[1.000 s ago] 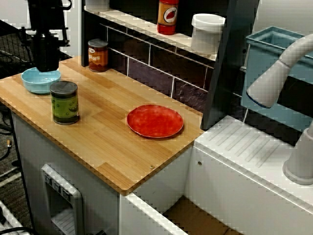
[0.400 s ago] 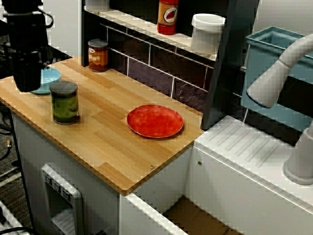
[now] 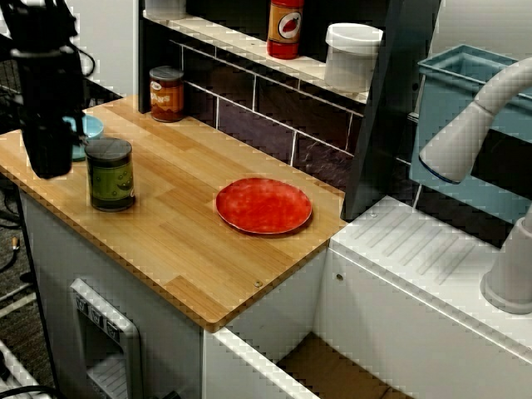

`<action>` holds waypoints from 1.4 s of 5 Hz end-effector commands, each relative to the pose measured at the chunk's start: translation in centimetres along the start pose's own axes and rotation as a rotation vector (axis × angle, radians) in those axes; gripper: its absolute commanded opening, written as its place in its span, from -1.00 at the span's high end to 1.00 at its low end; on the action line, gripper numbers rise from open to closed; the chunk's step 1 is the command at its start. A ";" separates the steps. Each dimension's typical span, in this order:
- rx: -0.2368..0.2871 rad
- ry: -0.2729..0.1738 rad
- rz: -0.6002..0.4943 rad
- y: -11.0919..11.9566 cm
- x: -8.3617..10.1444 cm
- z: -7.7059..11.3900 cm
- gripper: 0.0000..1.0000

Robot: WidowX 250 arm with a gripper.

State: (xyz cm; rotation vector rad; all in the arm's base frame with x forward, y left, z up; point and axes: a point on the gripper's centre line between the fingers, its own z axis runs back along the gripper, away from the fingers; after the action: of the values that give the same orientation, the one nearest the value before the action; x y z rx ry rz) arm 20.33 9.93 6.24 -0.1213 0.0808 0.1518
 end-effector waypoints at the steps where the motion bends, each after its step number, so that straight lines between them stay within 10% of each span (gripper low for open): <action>1: 0.020 -0.048 0.076 -0.4 3.6 -1.9 1.00; 4: -0.087 -0.011 0.180 -2.0 8.7 0.4 1.00; 7: -0.068 -0.034 0.197 -1.5 9.4 0.3 1.00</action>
State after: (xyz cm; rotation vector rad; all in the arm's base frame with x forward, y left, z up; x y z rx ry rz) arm 29.51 9.48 5.14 -0.1880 0.0872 0.3560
